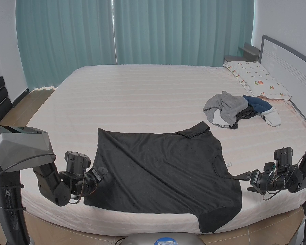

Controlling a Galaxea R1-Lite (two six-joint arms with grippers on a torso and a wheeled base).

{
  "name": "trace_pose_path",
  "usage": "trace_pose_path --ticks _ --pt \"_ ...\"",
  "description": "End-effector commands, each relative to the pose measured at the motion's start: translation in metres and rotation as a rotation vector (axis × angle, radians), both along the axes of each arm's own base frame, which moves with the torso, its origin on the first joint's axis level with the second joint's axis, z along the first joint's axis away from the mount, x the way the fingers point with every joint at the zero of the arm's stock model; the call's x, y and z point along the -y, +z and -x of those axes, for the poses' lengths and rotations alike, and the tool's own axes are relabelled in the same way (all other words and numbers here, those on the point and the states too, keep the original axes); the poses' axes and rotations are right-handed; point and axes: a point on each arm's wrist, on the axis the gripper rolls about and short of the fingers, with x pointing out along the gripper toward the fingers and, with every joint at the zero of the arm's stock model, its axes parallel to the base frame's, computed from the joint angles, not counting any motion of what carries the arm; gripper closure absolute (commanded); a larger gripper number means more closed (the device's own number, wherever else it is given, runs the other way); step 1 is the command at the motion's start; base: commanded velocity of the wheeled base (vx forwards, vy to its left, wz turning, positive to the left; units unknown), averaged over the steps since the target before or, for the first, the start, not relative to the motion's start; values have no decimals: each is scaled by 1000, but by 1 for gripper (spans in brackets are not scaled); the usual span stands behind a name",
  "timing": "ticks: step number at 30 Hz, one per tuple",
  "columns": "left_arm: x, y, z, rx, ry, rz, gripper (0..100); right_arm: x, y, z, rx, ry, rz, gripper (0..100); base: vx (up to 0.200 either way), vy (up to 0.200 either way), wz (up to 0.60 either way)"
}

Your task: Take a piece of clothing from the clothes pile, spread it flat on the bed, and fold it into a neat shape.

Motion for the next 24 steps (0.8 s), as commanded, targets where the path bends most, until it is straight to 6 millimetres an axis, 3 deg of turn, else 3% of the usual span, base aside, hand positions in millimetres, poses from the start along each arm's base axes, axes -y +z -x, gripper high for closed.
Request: trace_pose_path --ticks 1,10,16,24 --pt "-23 -1 25 -60 13 -45 0 0 1 1 1 1 -1 0 0 0 0" --pt "-32 -17 57 -87 4 -64 0 0 0 1 -1 1 -1 0 0 0 0" --pt "-30 -33 59 -74 -25 -89 0 0 0 1 0 2 0 0 0 0 0" --pt "-27 -31 59 -61 -39 -88 0 0 0 1 0 2 0 0 0 0 0"
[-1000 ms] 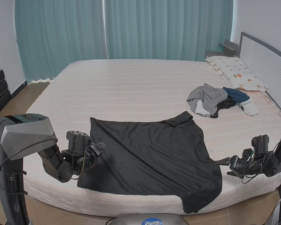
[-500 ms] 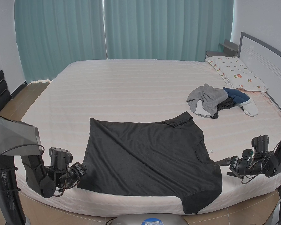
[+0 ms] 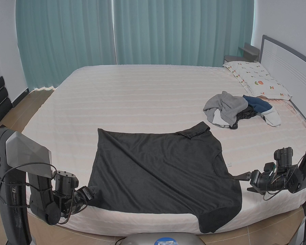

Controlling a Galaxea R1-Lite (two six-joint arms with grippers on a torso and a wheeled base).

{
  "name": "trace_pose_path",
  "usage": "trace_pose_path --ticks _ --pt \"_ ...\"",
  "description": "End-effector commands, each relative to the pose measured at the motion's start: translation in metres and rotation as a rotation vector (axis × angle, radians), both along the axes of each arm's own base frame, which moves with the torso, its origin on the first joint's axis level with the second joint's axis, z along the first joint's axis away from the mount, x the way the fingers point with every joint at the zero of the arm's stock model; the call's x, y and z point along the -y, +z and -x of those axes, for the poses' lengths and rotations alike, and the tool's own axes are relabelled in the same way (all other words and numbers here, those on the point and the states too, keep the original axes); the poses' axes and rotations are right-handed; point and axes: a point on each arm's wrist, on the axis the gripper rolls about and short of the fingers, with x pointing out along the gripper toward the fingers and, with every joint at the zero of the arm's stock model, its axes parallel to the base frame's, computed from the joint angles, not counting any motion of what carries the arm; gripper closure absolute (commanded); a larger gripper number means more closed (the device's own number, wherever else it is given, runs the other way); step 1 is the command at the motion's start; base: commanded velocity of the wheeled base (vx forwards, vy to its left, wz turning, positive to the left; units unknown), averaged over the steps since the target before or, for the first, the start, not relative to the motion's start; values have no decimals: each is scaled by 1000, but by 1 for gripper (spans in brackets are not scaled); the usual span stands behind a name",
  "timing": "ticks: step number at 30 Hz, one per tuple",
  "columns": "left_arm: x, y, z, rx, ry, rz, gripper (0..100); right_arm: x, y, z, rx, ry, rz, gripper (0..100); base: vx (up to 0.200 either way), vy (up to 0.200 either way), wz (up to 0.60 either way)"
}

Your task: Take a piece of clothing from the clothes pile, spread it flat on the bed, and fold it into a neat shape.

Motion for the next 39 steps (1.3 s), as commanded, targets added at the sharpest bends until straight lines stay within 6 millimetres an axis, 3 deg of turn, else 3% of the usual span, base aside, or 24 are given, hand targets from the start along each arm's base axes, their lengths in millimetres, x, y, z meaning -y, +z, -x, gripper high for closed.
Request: trace_pose_path --ticks 1,5,6,13,23,39 --pt "3 -5 2 -20 -15 -4 0 0 0 0 1 2 0 0 0 0 0" --pt "7 -6 1 -20 -29 -5 0 0 0 0 1 0 -1 0 0 0 0" --pt "8 -7 2 -22 -30 -5 100 0 0 0 -1 1 -1 0 0 0 0" --pt "3 -6 10 -48 -14 -14 100 0 0 0 -1 0 -1 0 0 0 0" --pt "-23 4 32 -96 -9 -157 100 0 0 0 1 -2 1 0 0 0 0" --pt "-56 2 48 -191 -11 -285 100 0 0 -1 3 -2 8 0 0 0 0"
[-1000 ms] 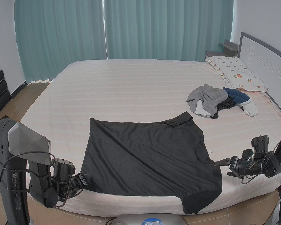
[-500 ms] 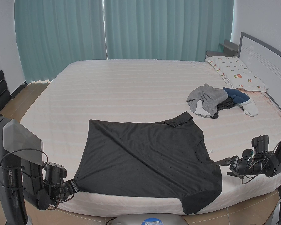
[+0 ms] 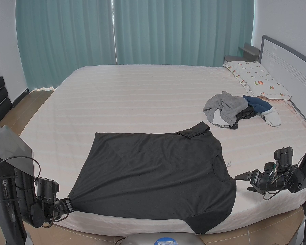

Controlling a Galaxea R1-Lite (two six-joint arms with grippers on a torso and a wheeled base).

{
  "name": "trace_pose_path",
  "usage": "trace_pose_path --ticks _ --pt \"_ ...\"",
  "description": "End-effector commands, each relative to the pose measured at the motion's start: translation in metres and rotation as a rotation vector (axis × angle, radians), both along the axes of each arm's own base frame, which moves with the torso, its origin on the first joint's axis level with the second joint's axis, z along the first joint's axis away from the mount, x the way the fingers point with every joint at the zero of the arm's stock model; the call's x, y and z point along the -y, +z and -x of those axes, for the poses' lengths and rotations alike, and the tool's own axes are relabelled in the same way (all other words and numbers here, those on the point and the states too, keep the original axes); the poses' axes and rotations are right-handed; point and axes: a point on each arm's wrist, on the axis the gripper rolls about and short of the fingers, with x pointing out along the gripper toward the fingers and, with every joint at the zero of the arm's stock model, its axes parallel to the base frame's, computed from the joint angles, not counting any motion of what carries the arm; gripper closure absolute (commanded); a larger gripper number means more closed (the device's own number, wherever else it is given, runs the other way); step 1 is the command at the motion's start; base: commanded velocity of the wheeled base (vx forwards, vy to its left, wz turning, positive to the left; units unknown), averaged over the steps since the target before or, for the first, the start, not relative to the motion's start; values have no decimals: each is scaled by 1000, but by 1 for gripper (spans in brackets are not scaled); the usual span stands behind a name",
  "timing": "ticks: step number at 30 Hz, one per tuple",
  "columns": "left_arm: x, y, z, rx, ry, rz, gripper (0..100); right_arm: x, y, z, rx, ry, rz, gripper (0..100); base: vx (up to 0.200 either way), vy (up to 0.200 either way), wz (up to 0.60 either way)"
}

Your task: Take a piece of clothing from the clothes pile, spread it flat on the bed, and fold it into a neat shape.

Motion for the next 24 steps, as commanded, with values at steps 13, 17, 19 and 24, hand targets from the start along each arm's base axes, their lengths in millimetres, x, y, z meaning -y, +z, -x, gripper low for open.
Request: trace_pose_path --ticks 13,17,19,24 --pt "-18 -8 12 -96 48 -118 100 0 -4 -3 -10 -14 18 0 0 0 0" --pt "-19 -8 13 -107 51 -124 100 -2 -7 -5 -17 -19 34 0 0 0 0" --pt "-21 -8 14 -118 53 -146 100 -2 -7 -5 -17 -18 34 0 0 0 0" --pt "-29 -10 15 -137 71 -187 100 -2 -7 -5 -17 -18 34 0 0 0 0"
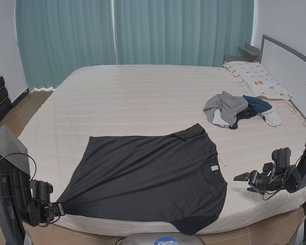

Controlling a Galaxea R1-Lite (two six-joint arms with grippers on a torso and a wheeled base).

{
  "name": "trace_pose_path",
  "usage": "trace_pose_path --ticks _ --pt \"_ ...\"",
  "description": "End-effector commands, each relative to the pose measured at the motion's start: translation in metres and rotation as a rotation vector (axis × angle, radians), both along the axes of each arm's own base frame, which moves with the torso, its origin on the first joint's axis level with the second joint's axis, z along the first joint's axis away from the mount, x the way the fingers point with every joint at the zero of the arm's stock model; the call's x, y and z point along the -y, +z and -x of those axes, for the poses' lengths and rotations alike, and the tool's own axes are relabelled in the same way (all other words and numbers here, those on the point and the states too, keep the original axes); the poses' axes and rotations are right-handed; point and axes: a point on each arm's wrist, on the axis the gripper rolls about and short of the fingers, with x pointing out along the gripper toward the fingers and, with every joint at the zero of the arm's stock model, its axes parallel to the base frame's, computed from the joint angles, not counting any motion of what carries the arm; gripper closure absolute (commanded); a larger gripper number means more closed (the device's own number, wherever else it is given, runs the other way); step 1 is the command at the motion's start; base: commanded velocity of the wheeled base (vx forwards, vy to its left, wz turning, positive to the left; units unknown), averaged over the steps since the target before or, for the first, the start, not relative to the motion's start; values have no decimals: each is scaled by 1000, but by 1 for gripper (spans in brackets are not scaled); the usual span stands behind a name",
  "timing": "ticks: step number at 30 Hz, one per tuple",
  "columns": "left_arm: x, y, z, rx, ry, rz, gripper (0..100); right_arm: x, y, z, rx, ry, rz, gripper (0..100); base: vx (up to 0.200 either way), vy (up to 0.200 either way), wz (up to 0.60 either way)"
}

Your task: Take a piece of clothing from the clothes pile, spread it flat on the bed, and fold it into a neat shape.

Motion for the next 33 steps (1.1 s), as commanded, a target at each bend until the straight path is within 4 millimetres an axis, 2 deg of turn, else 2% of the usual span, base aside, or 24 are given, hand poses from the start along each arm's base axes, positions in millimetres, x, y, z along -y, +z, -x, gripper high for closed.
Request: trace_pose_path --ticks 1,5,10,14,15,16,19,26,27,33 --pt "-6 -2 4 -27 19 -11 100 0 -2 0 -5 1 0 0 0 0 0" --pt "-5 -1 4 -18 12 -7 100 -2 -2 -1 -7 7 0 0 0 0 0" --pt "-3 0 3 -9 4 6 100 -14 -13 -5 -37 21 32 0 0 0 0" --pt "-3 0 3 -9 -1 12 100 -36 -25 -13 -45 24 83 0 0 0 0" --pt "-3 0 3 -9 -1 12 100 -36 -25 -13 -45 24 83 0 0 0 0" --pt "-2 0 3 -9 -4 12 100 -45 -29 -19 -34 10 71 0 0 0 0" --pt "-1 -1 3 -12 -9 13 100 -51 -36 -31 -17 -14 83 0 0 0 0" --pt "1 0 3 -9 -18 16 100 -61 -45 -43 0 -23 124 0 0 0 0" --pt "1 0 3 -9 -18 16 100 -62 -46 -43 -3 -18 127 100 0 0 0" --pt "2 -1 3 -7 -16 21 100 -66 -51 -41 -7 -20 171 100 0 0 0"
